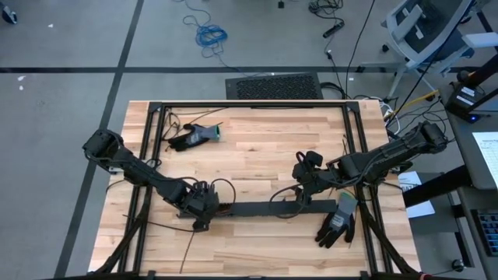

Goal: Ziptie cables
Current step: Close the black cable duct

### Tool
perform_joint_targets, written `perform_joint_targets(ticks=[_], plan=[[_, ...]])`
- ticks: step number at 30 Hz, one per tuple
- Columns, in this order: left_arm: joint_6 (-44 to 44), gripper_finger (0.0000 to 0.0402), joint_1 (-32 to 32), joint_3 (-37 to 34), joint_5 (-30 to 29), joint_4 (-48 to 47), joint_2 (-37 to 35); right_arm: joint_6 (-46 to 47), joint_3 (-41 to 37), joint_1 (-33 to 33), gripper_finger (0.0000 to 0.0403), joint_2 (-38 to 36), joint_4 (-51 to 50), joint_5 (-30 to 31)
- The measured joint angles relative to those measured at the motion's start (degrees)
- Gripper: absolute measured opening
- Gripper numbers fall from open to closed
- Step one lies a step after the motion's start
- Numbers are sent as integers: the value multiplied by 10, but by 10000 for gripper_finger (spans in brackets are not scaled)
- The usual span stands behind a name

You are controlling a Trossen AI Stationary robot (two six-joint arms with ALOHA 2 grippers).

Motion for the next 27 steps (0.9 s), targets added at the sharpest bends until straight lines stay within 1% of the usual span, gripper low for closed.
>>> perform_joint_targets(ticks=[7,12,16,22,27], plan=[[-31,304,0,-51,-27,45,2,0,0,0,304,0,1,0],[-29,304,0,-53,-67,60,2,0,0,0,304,0,2,0],[-26,298,0,-53,-79,93,6,0,0,0,304,0,3,0],[-10,275,0,-53,-82,117,17,0,0,0,304,0,4,-2],[3,270,0,-51,-85,142,34,0,0,0,304,0,4,-38]])
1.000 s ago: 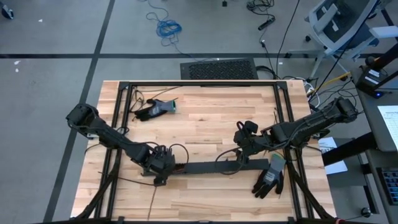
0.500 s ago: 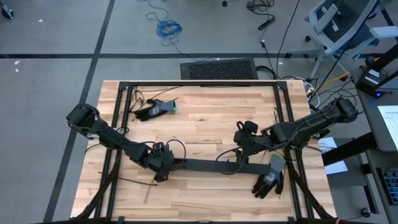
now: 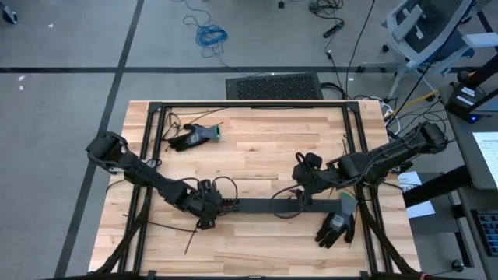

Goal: Ziptie cables
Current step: Close the black cable duct

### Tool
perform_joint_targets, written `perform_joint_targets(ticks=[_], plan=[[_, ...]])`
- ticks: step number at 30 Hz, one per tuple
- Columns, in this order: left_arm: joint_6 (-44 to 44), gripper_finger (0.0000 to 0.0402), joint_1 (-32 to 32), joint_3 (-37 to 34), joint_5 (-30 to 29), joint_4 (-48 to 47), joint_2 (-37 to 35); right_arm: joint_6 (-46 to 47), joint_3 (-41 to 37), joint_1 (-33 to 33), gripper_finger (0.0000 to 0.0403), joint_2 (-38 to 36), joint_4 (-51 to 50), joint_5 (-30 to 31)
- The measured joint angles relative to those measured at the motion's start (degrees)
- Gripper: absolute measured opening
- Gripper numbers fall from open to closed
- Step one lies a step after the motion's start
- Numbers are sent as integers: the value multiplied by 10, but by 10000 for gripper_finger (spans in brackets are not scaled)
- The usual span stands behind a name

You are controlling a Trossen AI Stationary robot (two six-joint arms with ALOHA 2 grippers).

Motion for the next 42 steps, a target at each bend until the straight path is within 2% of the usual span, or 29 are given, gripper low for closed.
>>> perform_joint_targets(ticks=[6,13,19,21,24,29,31,33,35,38,39,42], plan=[[2,269,0,0,0,24,21,7,0,0,304,0,10,-21],[0,266,1,0,0,34,34,10,1,-2,304,0,107,-20],[2,242,1,-1,-5,47,34,46,1,-12,304,0,109,-22],[2,241,1,-1,-8,55,34,55,1,-15,304,3,113,-46],[2,245,1,-1,-9,59,34,56,1,-20,304,23,125,-90],[14,248,1,-1,-12,60,34,55,1,-32,293,84,198,-93],[13,248,1,-1,-15,60,34,56,1,-42,272,110,239,-93],[13,248,1,-1,-15,60,34,69,1,-50,231,131,277,-93],[12,249,1,-1,-15,60,34,95,1,-54,169,146,301,-93],[12,249,1,-1,-22,60,34,107,1,-51,52,162,306,-91],[12,249,1,-1,-25,60,35,109,1,-49,27,168,308,-84],[11,249,0,-1,-33,60,35,147,1,-44,7,193,325,-67]])
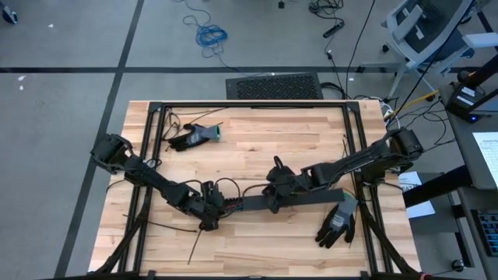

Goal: Ziptie cables
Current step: Close the black cable duct

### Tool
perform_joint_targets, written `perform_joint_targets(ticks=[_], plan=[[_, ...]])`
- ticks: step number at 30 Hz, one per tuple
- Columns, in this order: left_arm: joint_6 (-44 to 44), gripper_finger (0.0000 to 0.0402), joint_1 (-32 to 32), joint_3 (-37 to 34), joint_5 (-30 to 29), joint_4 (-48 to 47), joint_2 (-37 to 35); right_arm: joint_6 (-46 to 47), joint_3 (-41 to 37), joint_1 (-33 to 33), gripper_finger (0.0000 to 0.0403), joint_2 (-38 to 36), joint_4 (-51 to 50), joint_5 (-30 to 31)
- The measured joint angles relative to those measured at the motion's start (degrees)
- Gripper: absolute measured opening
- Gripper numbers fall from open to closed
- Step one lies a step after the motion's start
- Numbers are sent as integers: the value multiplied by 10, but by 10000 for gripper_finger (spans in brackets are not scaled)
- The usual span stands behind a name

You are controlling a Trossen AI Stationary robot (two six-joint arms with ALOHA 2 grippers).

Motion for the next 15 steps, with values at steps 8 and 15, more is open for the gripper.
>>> perform_joint_targets(ticks=[8,15], plan=[[0,249,0,0,-8,6,1,48,21,19,0,57,94,2],[0,249,1,0,-20,6,1,13,114,40,0,116,30,-1]])
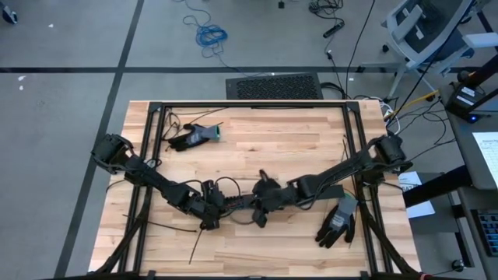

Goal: Ziptie cables
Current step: Close the black cable duct

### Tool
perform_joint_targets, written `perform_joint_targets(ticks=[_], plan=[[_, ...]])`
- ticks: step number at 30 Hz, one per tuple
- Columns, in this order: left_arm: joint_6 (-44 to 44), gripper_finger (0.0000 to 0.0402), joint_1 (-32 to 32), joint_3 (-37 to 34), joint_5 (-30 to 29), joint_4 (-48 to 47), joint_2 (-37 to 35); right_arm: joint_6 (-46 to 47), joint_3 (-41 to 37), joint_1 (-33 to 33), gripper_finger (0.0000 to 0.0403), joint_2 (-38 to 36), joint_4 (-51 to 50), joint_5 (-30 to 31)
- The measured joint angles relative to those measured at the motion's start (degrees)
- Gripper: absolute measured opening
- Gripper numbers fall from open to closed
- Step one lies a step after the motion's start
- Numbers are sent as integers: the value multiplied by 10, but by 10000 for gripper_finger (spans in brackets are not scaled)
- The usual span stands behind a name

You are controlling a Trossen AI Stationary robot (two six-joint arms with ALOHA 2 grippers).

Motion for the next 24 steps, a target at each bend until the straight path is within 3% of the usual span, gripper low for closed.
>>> perform_joint_targets(ticks=[6,10,18,24], plan=[[0,249,0,0,-3,0,0,-10,55,-3,0,61,-16,-25],[-1,249,0,0,-3,0,0,-43,76,-6,0,60,-27,-20],[-1,249,0,0,-3,0,0,-29,98,-10,0,53,-180,29],[-1,249,0,0,-3,0,0,-40,98,-11,0,53,-157,34]])
